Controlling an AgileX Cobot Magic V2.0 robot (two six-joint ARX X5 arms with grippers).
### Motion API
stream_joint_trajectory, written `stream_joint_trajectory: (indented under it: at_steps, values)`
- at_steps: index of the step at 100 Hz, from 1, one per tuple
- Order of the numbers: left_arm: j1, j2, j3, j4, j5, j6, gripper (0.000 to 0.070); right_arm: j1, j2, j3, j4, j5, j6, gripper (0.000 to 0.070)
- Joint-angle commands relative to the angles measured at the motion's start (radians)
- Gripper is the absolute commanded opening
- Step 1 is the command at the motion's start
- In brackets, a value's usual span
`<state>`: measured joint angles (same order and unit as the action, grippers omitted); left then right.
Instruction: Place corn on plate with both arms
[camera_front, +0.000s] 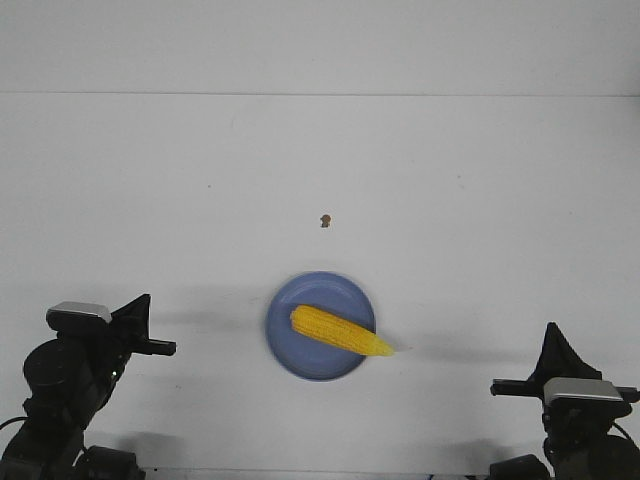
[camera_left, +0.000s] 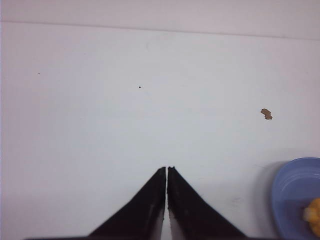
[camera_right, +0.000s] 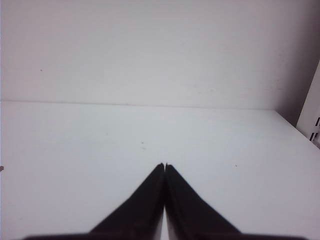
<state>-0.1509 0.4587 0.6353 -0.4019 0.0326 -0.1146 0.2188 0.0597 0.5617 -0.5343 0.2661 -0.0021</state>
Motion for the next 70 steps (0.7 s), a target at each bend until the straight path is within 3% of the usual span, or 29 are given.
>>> stream_joint_trajectory:
  at_steps: [1, 33, 50, 70]
  values:
    - [0.0, 0.002, 0.012, 0.012, 0.0, 0.0, 0.0013, 0.002, 0.0, 0.001, 0.01, 0.003, 0.009, 0.0]
    - [0.0, 0.002, 0.012, 0.047, -0.009, 0.025, 0.0012, 0.002, 0.0, 0.001, 0.01, 0.003, 0.009, 0.0]
    - [0.001, -0.045, -0.013, 0.196, -0.019, 0.142, 0.0013, 0.002, 0.0, 0.001, 0.01, 0.003, 0.009, 0.0]
    - [0.012, -0.187, -0.216, 0.445, -0.036, 0.155, 0.0013, 0.002, 0.0, 0.001, 0.01, 0.003, 0.009, 0.0]
